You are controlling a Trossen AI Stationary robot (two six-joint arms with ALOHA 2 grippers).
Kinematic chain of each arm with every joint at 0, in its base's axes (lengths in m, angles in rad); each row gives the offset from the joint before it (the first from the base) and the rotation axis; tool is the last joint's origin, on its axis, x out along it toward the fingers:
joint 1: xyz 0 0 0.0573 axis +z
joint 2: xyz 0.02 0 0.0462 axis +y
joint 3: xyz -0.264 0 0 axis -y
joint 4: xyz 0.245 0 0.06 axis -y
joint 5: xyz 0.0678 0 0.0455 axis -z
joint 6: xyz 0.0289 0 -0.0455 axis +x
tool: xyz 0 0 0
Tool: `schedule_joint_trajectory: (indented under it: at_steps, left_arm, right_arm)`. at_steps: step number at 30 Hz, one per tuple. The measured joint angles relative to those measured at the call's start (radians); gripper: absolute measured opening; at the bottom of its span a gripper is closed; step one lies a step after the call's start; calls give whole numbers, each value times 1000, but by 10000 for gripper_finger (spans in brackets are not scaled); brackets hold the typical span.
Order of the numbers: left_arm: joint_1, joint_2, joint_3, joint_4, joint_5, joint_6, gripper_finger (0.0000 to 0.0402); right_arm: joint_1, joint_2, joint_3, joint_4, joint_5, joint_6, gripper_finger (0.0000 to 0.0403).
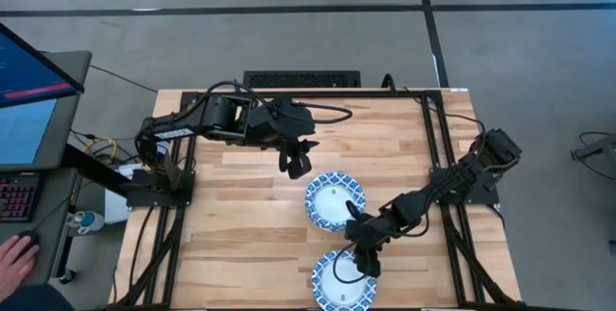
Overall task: Nest bowls inside each other
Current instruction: Stack the blue patterned bowl on the blue patterned bowl
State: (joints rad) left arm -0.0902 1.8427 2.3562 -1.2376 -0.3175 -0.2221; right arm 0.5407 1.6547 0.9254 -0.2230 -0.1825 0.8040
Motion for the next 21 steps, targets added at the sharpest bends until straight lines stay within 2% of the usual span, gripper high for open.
schedule_joint_trajectory:
  at_steps: [10, 21]
  left_arm:
    - [0, 0, 0, -7, 1, 14, 122]
    - [0, 0, 0, -6, -7, 43, 122]
  right_arm:
    - [2, 0, 3, -104, 56, 16, 162]
    - [15, 1, 3, -87, 63, 64, 159]
